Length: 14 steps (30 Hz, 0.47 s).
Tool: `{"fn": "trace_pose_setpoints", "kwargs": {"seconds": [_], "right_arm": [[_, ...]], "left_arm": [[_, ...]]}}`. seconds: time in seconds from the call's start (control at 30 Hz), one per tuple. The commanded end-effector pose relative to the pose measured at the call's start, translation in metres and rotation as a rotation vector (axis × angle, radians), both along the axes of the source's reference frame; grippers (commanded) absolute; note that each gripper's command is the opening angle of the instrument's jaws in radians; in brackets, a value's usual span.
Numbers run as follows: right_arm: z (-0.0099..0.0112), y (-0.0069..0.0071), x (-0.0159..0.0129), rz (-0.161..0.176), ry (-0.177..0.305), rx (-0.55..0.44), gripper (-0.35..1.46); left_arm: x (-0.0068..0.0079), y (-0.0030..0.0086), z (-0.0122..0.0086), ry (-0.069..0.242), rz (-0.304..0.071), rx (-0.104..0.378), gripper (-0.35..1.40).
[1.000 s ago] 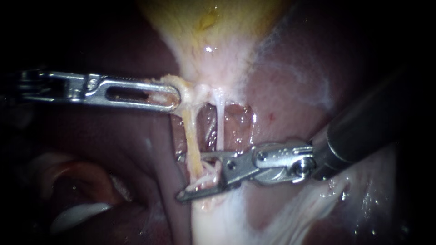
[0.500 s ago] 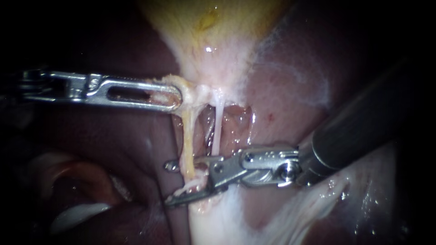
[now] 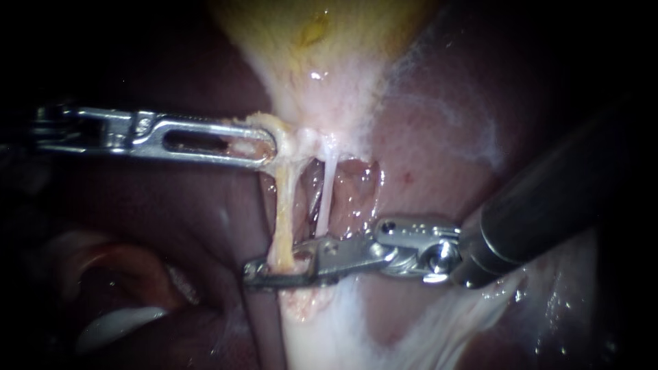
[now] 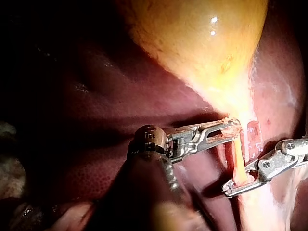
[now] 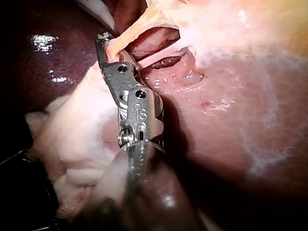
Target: Clipping first clip left tube
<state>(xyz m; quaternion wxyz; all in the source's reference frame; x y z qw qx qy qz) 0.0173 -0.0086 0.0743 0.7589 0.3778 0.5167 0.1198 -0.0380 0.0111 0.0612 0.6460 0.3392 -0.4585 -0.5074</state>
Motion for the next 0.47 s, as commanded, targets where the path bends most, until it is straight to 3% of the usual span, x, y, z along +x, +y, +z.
{"fn": "trace_pose_setpoints", "kwargs": {"seconds": [0.03,0.47], "right_arm": [[0.0,0.0,0.0,0.001,0.001,-0.002,-0.35],[-0.0001,-0.0001,-0.0002,0.001,0.002,-0.001,-0.35]], "left_arm": [[0.0,0.0,0.0,-0.002,0.002,0.0,-0.35],[0.0,-0.0001,0.0,-0.002,0.001,0.0,-0.35]]}}
